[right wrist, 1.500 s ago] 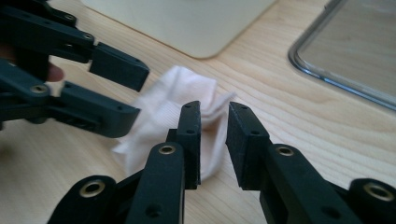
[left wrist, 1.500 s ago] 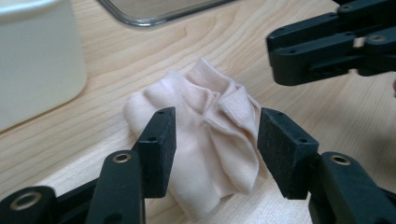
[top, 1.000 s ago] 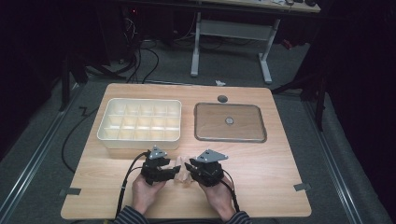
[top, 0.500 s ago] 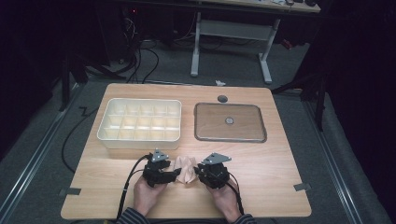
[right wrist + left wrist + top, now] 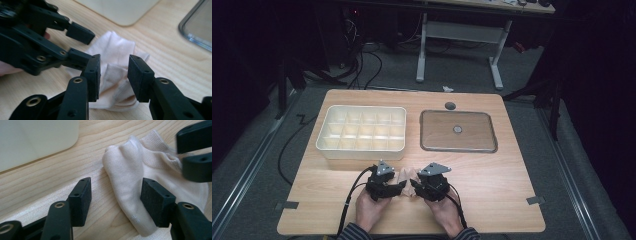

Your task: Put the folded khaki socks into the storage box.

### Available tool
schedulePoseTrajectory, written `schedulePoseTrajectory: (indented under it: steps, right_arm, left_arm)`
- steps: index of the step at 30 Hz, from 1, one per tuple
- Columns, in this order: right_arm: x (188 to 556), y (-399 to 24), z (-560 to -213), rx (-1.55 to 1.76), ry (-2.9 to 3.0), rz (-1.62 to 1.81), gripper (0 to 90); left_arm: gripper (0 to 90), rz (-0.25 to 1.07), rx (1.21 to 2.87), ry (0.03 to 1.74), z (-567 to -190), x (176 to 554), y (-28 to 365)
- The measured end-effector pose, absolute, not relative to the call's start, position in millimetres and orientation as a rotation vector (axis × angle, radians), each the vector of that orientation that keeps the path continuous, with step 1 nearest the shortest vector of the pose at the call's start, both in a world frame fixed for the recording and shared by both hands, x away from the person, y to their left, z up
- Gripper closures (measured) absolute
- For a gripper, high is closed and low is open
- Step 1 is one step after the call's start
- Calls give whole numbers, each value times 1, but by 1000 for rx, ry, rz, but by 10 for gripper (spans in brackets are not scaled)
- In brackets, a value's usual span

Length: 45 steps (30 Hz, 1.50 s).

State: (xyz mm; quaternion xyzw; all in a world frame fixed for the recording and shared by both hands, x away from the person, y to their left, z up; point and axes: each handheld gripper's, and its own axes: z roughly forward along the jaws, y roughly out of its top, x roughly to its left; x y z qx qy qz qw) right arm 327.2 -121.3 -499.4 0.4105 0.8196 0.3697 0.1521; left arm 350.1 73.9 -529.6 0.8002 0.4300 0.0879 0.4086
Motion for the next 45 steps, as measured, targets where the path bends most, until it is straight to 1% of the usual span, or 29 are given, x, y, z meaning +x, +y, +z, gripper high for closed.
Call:
schedulePoseTrajectory:
  steps: [4, 5, 6, 18, 20, 21, 35, 45]
  right_arm:
    - [327, -129, -505, 1216, 2359, 1074, 808]
    - [326, -130, -504, 1206, 2358, 1073, 844]
    - [325, -132, -504, 1205, 2356, 1070, 854]
    - [318, -144, -509, 1189, 2297, 1034, 867]
    - [319, -145, -512, 1194, 2299, 1017, 866]
    - [319, -144, -514, 1191, 2299, 1008, 866]
    - [324, -141, -524, 1119, 2284, 953, 828]
    - [332, -144, -525, 1132, 2289, 989, 810]
  left_arm:
    - [421, 228, 2017, 1079, -530, 350, 74]
    - [420, 229, 2016, 1078, -530, 350, 73]
    - [417, 231, 2016, 1076, -530, 350, 73]
    - [406, 258, 2004, 1057, -533, 347, 74]
    - [405, 267, 2010, 1053, -533, 346, 74]
    - [405, 283, 2051, 1027, -532, 347, 76]
    - [405, 323, 2061, 983, -535, 345, 76]
    - [403, 316, 2055, 989, -535, 345, 76]
